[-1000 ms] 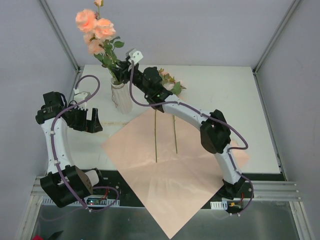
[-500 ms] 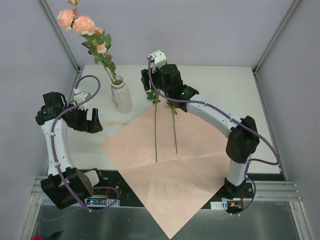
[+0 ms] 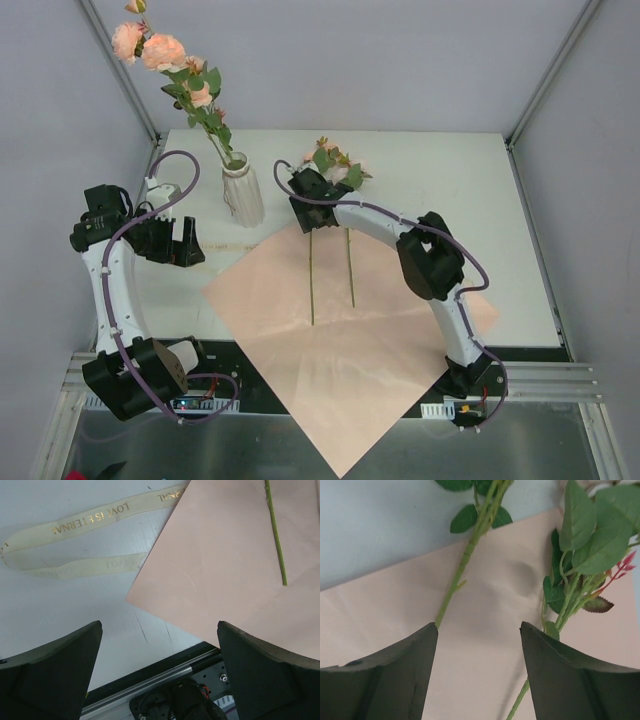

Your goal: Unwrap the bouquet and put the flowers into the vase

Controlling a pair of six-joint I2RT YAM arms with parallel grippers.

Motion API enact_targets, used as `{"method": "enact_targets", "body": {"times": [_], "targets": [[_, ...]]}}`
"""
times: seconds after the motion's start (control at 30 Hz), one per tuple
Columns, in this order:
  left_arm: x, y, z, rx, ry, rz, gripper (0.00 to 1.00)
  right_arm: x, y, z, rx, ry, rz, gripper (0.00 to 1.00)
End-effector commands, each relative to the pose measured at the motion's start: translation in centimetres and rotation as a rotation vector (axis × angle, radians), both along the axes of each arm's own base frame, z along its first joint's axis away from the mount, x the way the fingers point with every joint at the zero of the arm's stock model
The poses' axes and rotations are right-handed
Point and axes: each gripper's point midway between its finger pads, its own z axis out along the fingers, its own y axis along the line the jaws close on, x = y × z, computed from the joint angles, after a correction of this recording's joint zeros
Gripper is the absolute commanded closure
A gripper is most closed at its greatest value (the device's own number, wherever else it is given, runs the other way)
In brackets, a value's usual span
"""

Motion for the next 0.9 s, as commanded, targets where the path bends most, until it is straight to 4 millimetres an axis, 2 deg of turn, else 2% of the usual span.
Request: {"method": "enact_targets", "body": {"times": [0.0, 0.17, 0.27, 0.37, 0.4, 0.47, 0.5, 0.53, 0.6, 0.73, 0.87], "targets": [[-0.2, -0.6, 0.8, -0.038, -0.015, -0.01, 0.01, 0.6, -0.4, 1.2, -0.003, -0.009, -0.078, 0.33], [-0.3, -0.6, 0.7, -0.031, -0.021, -0.019, 0.01, 0.5, -0.1, -0.7, -0.005, 0.021, -0.105, 0.38], [-0.4, -0.6, 0.4, -0.029, -0.016, -0.025, 0.01, 0.7, -0.5, -0.6, -0.01, 0.012, -0.118, 0.39], [-0.4, -0.6, 0.1, -0.027, -0.011, -0.031, 0.01, 0.8, -1.1, 1.6, 0.0, -0.033, -0.117, 0.39], [-0.3, -0.5, 0.1, -0.027, -0.008, -0.03, 0.01, 1.1, -1.9, 3.7, 0.008, -0.075, -0.137, 0.39], [-0.3, -0.6, 0.1, -0.033, -0.008, -0.033, 0.01, 1.3, -3.7, 4.2, 0.01, -0.088, -0.17, 0.39], [-0.2, -0.7, 0.2, -0.035, -0.01, -0.035, 0.01, 1.4, -4.2, 5.7, 0.045, -0.105, -0.182, 0.39], [-0.2, -0.6, 0.2, -0.037, -0.012, -0.035, 0.01, 1.6, -5.6, 5.2, 0.045, -0.098, -0.21, 0.38], [-0.2, -0.7, 0.2, -0.044, -0.009, -0.038, 0.01, 1.9, -6.7, 5.4, 0.049, -0.092, -0.229, 0.37], [-0.2, -0.7, -0.1, -0.047, -0.004, -0.04, 0.01, 2.1, -9.0, 3.1, -0.006, -0.026, -0.257, 0.37], [-0.3, -0.8, -0.2, -0.045, -0.001, -0.047, 0.01, 2.0, -8.9, 0.6, -0.029, 0.03, -0.241, 0.36]]}}
